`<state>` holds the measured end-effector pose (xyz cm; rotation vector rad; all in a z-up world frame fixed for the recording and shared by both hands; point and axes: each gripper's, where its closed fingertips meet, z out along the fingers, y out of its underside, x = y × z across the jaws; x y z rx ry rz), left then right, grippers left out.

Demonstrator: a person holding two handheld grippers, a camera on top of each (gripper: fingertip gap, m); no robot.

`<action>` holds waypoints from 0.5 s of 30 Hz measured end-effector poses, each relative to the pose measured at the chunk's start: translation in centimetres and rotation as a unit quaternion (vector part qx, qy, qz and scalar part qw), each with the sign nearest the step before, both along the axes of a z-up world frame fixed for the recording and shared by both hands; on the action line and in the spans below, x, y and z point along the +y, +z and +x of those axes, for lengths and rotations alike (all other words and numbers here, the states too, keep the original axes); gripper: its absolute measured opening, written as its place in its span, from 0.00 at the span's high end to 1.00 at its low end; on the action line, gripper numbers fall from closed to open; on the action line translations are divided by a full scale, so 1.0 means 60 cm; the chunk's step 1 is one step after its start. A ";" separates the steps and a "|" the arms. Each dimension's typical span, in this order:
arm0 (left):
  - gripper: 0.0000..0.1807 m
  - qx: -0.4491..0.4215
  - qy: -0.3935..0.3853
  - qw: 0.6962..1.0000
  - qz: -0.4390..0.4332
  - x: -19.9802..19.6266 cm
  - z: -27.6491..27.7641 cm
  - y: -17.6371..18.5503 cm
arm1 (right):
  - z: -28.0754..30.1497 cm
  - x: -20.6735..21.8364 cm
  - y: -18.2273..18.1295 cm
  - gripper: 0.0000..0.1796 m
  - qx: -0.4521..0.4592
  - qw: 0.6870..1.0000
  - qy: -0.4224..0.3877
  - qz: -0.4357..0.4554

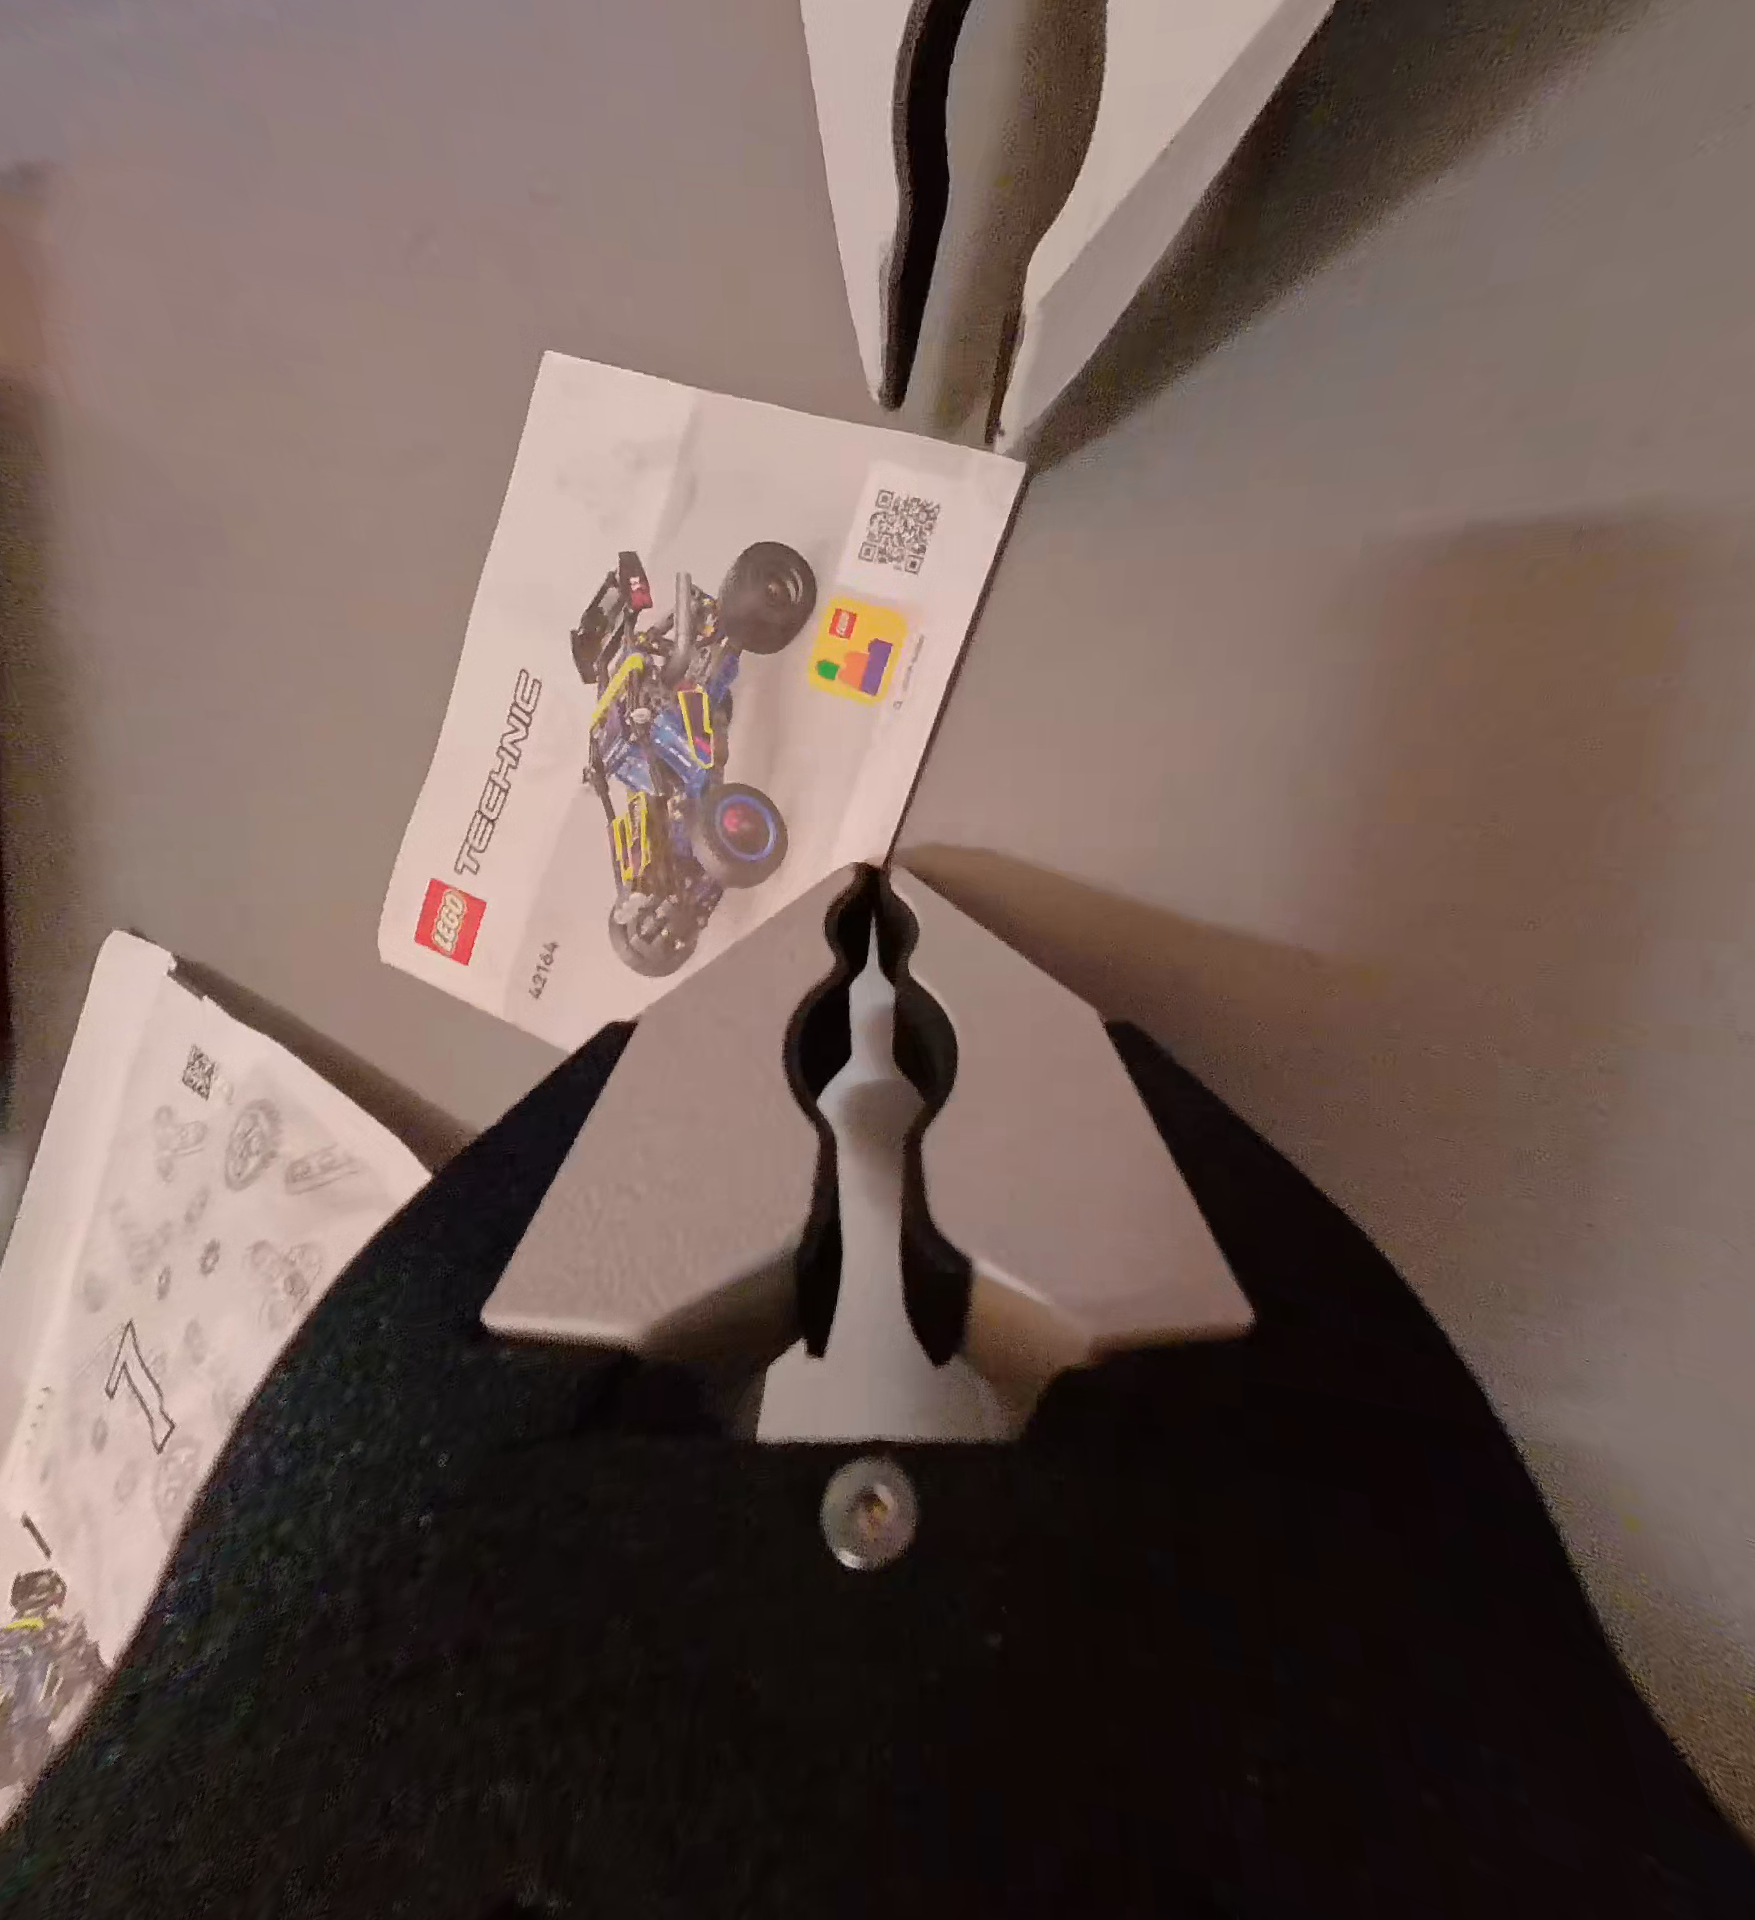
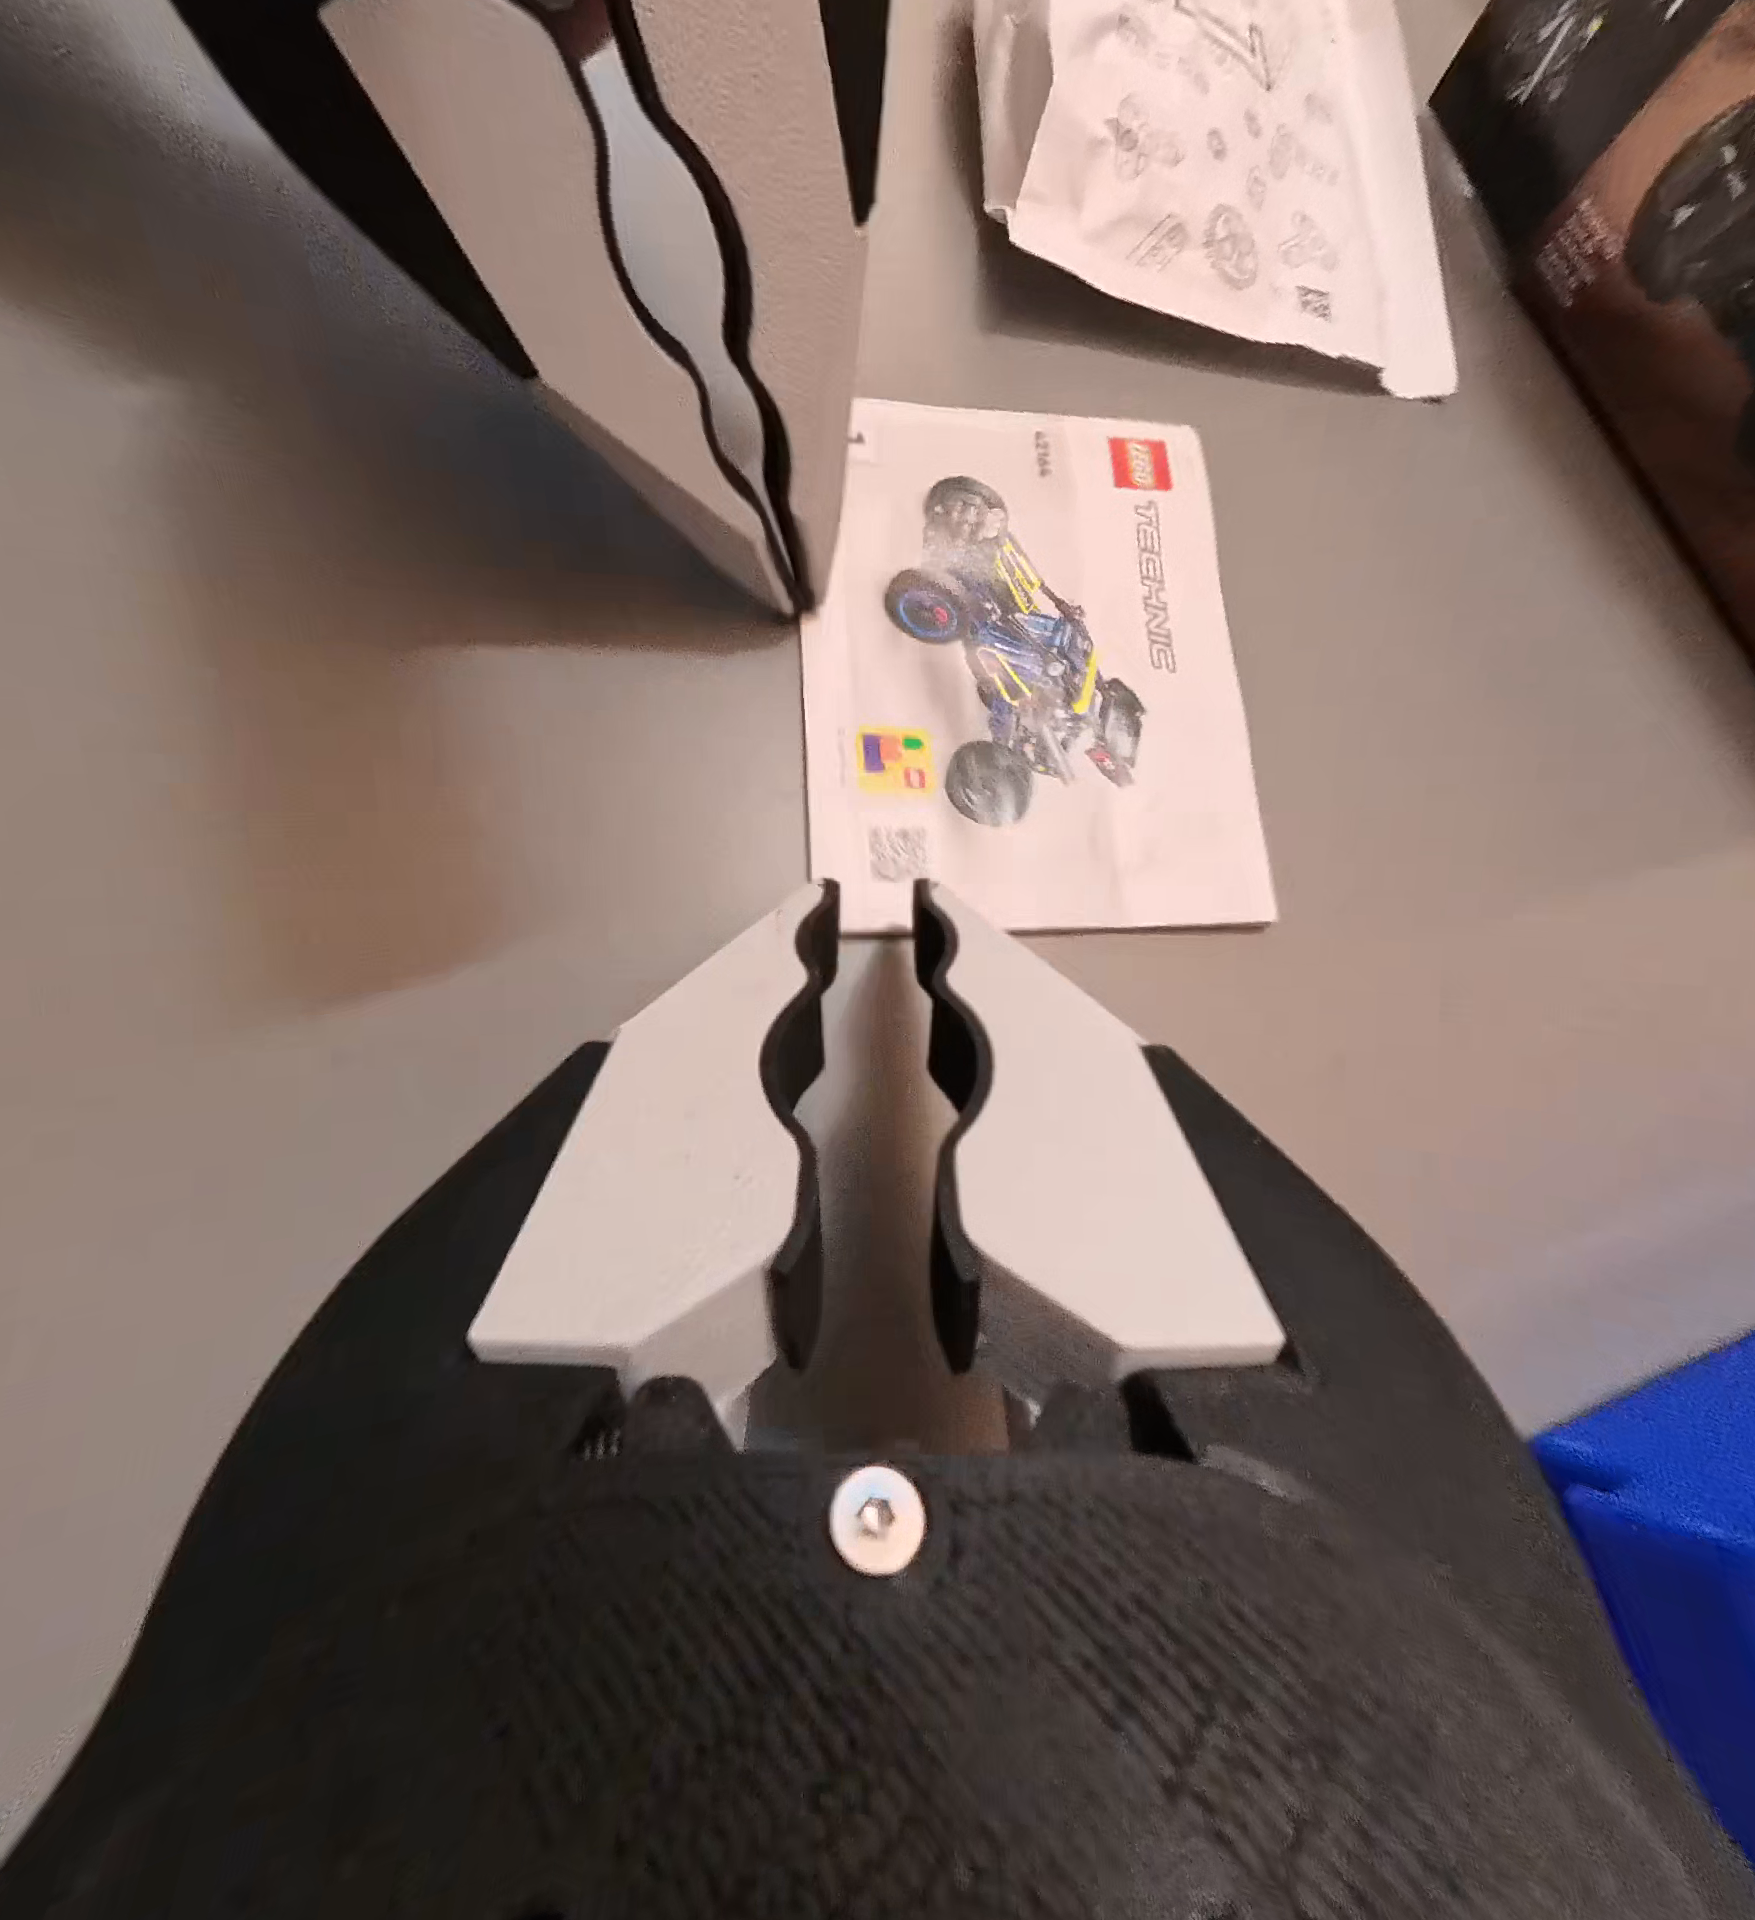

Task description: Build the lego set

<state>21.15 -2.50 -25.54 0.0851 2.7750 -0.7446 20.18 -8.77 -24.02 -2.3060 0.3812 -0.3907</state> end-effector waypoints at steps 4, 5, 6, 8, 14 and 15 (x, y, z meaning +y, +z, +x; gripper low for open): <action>1.00 -0.003 0.025 0.999 -0.040 -0.008 0.006 0.010 | 0.000 0.004 0.008 0.82 -0.017 0.999 0.046 0.003; 1.00 -0.010 0.035 0.998 -0.058 -0.013 0.010 0.017 | 0.001 0.012 0.006 0.80 -0.022 0.998 0.060 -0.001; 1.00 -0.019 0.044 0.996 -0.072 -0.016 0.014 0.024 | 0.004 0.017 0.001 0.77 -0.024 0.997 0.066 -0.009; 1.00 -0.050 0.066 0.992 -0.093 -0.019 0.028 0.040 | 0.014 0.021 -0.012 0.75 -0.026 0.997 0.068 -0.031; 1.00 -0.012 0.062 0.994 -0.089 -0.018 0.014 0.037 | 0.034 0.018 -0.009 0.85 -0.041 0.996 0.061 -0.043; 0.99 0.000 0.052 0.996 -0.078 -0.022 0.007 0.028 | 0.034 0.014 -0.012 0.86 -0.040 0.996 0.063 -0.052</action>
